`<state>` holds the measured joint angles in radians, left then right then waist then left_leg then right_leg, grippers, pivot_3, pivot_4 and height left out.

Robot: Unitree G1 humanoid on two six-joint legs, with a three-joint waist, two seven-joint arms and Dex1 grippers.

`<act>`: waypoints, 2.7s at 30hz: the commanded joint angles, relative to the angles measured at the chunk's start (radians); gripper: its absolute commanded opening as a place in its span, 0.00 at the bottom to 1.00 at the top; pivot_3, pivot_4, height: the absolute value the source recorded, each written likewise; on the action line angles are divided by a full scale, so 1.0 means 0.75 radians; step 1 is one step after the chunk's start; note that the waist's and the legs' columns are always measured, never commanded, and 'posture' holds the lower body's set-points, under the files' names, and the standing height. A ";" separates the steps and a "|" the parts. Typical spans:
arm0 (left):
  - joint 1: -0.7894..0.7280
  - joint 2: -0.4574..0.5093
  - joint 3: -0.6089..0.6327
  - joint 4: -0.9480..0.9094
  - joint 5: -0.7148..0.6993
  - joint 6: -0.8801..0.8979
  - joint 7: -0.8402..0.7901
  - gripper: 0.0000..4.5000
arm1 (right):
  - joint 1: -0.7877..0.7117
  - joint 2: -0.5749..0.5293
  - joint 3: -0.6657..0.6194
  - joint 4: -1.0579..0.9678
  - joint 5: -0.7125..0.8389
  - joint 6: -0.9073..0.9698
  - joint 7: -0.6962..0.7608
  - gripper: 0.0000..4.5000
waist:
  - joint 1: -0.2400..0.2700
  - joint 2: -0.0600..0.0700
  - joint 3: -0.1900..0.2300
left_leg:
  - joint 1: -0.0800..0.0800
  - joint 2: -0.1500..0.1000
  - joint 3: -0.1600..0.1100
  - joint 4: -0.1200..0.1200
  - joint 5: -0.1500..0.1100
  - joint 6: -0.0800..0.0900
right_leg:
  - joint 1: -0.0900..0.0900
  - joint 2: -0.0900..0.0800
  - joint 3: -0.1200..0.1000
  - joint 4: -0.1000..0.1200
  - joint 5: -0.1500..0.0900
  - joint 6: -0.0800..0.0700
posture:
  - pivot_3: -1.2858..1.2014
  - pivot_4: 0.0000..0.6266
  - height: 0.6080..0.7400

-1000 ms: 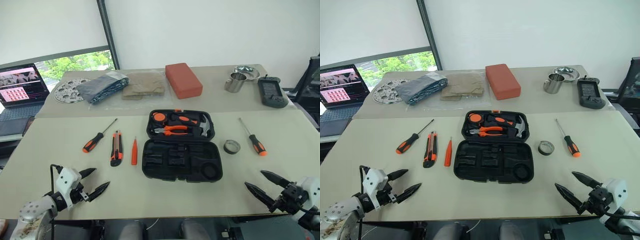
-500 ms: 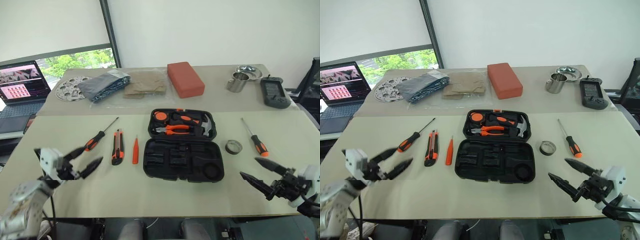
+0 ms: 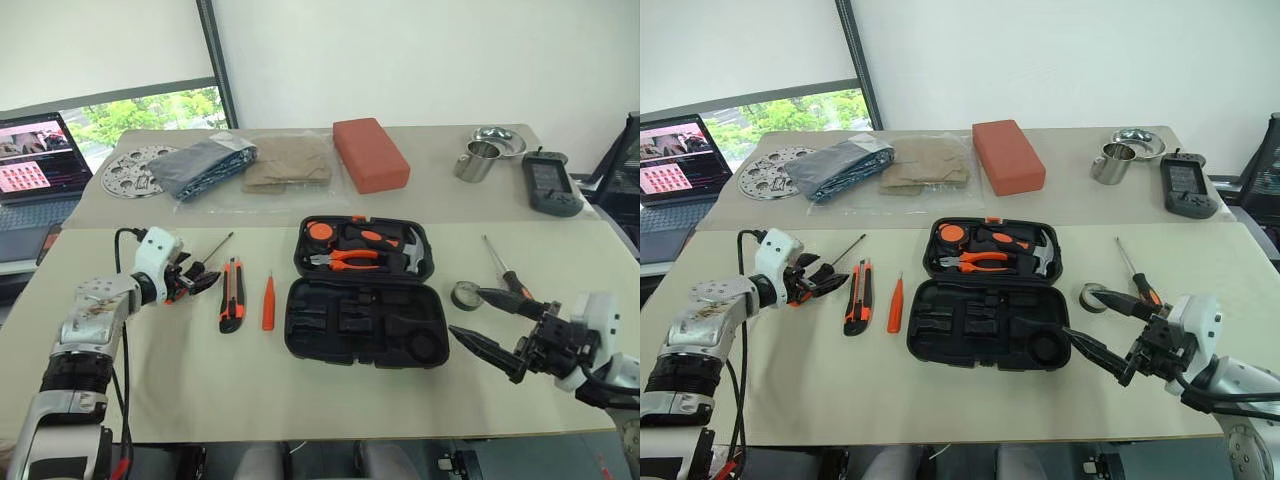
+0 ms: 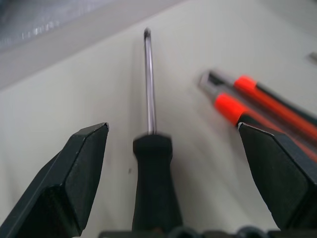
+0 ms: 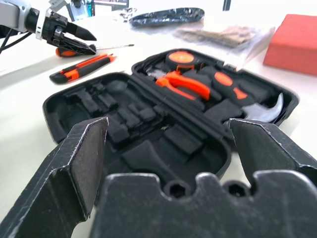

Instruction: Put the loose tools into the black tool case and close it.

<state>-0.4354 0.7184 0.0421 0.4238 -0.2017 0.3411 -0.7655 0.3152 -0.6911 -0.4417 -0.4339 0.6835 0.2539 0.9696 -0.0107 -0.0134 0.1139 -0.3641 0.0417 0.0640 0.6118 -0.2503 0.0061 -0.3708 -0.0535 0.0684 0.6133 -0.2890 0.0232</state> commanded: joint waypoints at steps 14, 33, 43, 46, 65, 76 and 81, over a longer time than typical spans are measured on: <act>-0.075 -0.014 0.108 0.012 -0.047 0.085 -0.053 0.20 | -0.015 -0.006 -0.134 -0.040 0.087 -0.040 0.078 1.00 | -0.005 -0.006 0.003 | 0.010 -0.001 -0.001 0.006 0.006 -0.003 | 0.003 0.003 0.003 0.017 0.000 0.000 | 0.52 0.24 1.00; -0.687 -0.384 -0.505 0.210 0.202 -0.472 -0.792 0.20 | 0.273 0.097 -0.432 -0.082 0.162 -0.097 0.157 1.00 | 0.016 0.001 -0.001 | -0.021 -0.008 -0.015 0.021 0.004 0.004 | 0.001 0.016 0.009 0.003 -0.002 0.002 | 0.52 0.24 1.00; -0.650 -0.533 -0.678 0.178 0.389 -0.309 -0.686 0.20 | 0.481 0.256 -0.502 -0.251 0.190 -0.147 0.105 1.00 | -0.005 0.001 0.000 | -0.027 -0.012 -0.027 0.027 0.006 0.007 | 0.002 0.018 0.016 0.014 -0.007 0.009 | 0.52 0.24 1.00; -0.652 -0.537 -0.700 0.154 0.438 -0.246 -0.658 0.20 | 0.491 0.270 -0.494 -0.258 0.187 -0.158 0.098 1.00 | -0.005 0.002 0.000 | -0.026 -0.014 -0.032 0.027 0.007 0.008 | 0.003 0.018 0.019 0.016 -0.008 0.011 | 0.52 0.24 1.00; -0.566 -0.486 -0.685 -0.071 0.545 0.015 -0.453 0.20 | 0.393 0.194 -0.442 -0.224 0.202 -0.147 0.071 1.00 | -0.005 0.002 0.000 | -0.023 -0.015 -0.037 0.028 0.008 0.009 | 0.003 0.027 0.033 0.022 -0.008 0.012 | 0.52 0.24 1.00; -0.565 -0.448 -0.714 -0.112 0.563 0.020 -0.450 0.20 | 0.391 0.181 -0.450 -0.228 0.217 -0.146 0.068 1.00 | -0.010 0.002 0.000 | -0.023 -0.013 -0.042 0.029 0.008 0.009 | 0.003 0.035 0.040 0.022 -0.007 0.011 | 0.52 0.24 1.00; -0.600 -0.446 -0.708 -0.092 0.593 -0.029 -0.384 0.62 | 0.393 0.188 -0.444 -0.233 0.215 -0.150 0.061 1.00 | -0.006 0.002 0.000 | -0.023 -0.013 -0.042 0.029 0.008 0.009 | 0.003 0.036 0.040 0.022 -0.007 0.010 | 0.52 0.24 1.00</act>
<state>-0.8606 0.3764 -0.4969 0.3511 0.2110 0.3321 -1.0951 0.6106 -0.5448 -0.7562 -0.5872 0.8186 0.1508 1.0201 -0.0151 -0.0116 0.1137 -0.3812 0.0320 0.0323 0.6338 -0.2445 0.0129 -0.3685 -0.0265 0.0985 0.6299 -0.2943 0.0311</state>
